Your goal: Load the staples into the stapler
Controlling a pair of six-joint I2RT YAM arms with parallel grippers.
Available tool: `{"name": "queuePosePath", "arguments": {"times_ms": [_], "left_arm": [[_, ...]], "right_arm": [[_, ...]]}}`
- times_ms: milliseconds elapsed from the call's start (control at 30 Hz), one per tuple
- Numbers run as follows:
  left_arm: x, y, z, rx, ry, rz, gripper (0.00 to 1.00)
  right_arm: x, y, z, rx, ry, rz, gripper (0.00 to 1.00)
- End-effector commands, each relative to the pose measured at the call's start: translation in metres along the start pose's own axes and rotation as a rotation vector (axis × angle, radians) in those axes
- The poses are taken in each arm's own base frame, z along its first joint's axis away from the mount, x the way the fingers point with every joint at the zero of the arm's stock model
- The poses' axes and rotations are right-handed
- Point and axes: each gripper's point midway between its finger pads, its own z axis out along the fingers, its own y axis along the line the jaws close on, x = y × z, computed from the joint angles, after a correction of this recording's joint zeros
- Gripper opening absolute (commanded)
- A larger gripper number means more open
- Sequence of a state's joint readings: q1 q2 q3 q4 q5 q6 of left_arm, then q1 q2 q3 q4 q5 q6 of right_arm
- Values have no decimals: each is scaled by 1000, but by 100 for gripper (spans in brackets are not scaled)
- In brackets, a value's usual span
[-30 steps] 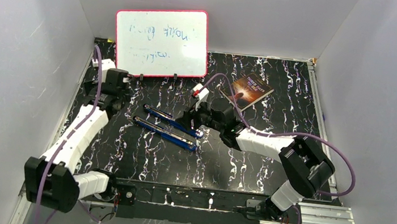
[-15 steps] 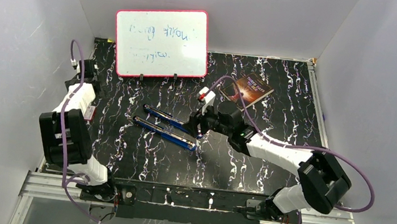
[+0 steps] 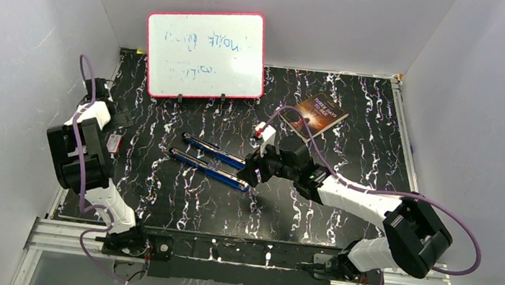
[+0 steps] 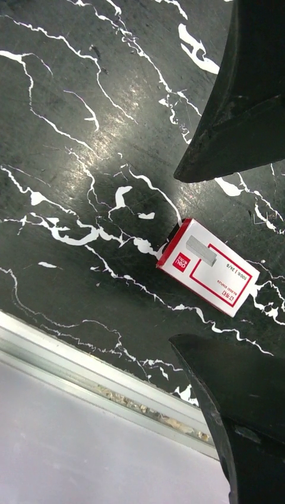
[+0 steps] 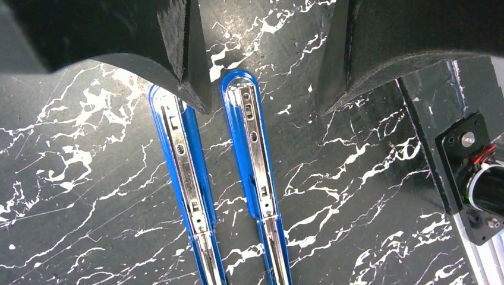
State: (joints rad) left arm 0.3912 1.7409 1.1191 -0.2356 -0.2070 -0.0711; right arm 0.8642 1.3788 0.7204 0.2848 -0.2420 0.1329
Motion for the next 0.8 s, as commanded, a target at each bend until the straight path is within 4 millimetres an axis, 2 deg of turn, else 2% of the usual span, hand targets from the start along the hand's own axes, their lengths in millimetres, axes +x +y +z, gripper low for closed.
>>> {"name": "queuePosePath", "arguments": {"times_ms": [0,133,233,400,500,667,767], "left_arm": [[-10,-6,-3,68,-12,-4,98],[-3,-13,5,95,36,-2,98],[-5,-12,3,94,44,-11,98],[5,-18,-5,126,72,-44,95],[15,-21,-8,138,102,-67,93],[37,-20,-2,123,174,-78,92],[41,-20,-1,116,194,-87,92]], "right_arm": [[-8,5,-3,-20,-30,-2,72],[-8,4,-1,-16,-14,-13,72],[-8,3,0,-11,-2,-15,72],[-10,3,2,-16,3,-19,73],[-10,3,2,-21,9,-29,73],[-10,4,2,-25,12,-35,73],[-10,5,2,-33,14,-33,73]]}}
